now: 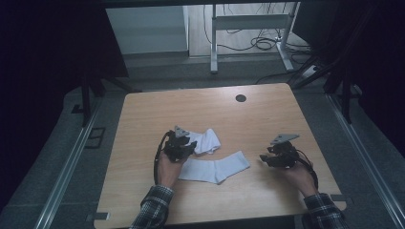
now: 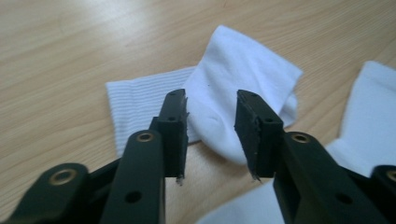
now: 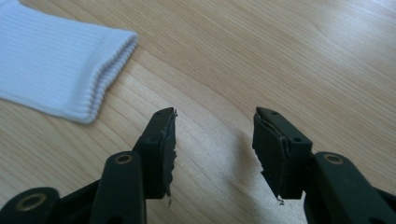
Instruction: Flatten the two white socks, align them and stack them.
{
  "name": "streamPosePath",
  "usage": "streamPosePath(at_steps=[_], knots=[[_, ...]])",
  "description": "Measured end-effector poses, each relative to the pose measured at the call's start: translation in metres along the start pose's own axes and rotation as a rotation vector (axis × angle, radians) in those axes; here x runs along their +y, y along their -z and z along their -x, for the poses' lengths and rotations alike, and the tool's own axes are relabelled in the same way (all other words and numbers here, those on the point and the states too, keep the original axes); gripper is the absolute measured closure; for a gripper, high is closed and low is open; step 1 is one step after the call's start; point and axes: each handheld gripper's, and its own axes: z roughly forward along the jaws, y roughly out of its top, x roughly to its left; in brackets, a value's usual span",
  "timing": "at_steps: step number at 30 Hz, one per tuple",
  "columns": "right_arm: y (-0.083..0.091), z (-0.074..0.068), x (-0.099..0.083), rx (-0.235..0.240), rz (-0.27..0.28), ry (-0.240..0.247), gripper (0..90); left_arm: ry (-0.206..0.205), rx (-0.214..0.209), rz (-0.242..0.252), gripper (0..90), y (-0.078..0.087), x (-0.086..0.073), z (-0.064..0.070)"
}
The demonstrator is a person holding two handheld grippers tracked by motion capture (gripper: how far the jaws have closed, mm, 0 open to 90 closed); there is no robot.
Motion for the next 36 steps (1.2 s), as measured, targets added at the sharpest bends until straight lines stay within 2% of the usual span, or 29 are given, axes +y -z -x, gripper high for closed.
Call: streamPosePath(at_steps=[3, 8, 11, 12, 13, 14, 16, 18, 22, 26, 30, 36], knots=[[0.0, 0.002, -0.004, -0.004, -0.008, 0.017, 46.8, 0.015, 0.013, -0.035, 69.1, -0.015, 0.002, -0.002], [0.001, 0.006, -0.01, 0.009, -0.015, 0.008, 45.2, 0.042, 0.029, -0.078, 66.9, -0.031, -0.002, -0.005], [0.001, 0.01, -0.014, 0.035, -0.002, -0.014, 43.5, 0.046, 0.024, -0.073, 65.1, -0.035, -0.006, -0.005], [0.001, 0.01, -0.015, 0.041, 0.005, -0.014, 42.8, 0.044, 0.015, -0.072, 68.7, -0.035, -0.007, -0.005], [0.001, 0.01, -0.016, 0.045, 0.009, -0.013, 41.0, 0.039, 0.009, -0.076, 78.2, -0.034, -0.007, -0.004], [0.001, 0.01, -0.016, 0.045, 0.009, -0.013, 41.0, 0.034, 0.005, -0.079, 78.2, -0.034, -0.006, -0.003], [0.0, 0.01, -0.016, 0.047, 0.017, -0.007, 39.2, 0.027, 0.005, -0.085, 85.7, -0.033, -0.003, -0.002], [0.0, 0.01, -0.017, 0.048, 0.018, -0.009, 39.0, 0.031, -0.003, -0.072, 85.8, -0.031, 0.001, -0.001], [0.0, 0.012, -0.018, 0.065, 0.035, -0.031, 39.2, 0.058, -0.037, -0.024, 86.1, -0.022, 0.016, -0.001], [0.0, 0.014, -0.019, 0.073, 0.047, -0.039, 39.2, 0.059, -0.066, 0.022, 86.3, -0.013, 0.036, 0.004], [0.0, 0.014, -0.019, 0.071, 0.047, -0.04, 38.8, 0.028, -0.092, 0.054, 86.3, -0.007, 0.059, 0.016], [0.0, 0.014, -0.02, 0.076, 0.054, -0.041, 38.3, -0.052, -0.124, 0.095, 86.3, 0.003, 0.097, 0.044]])
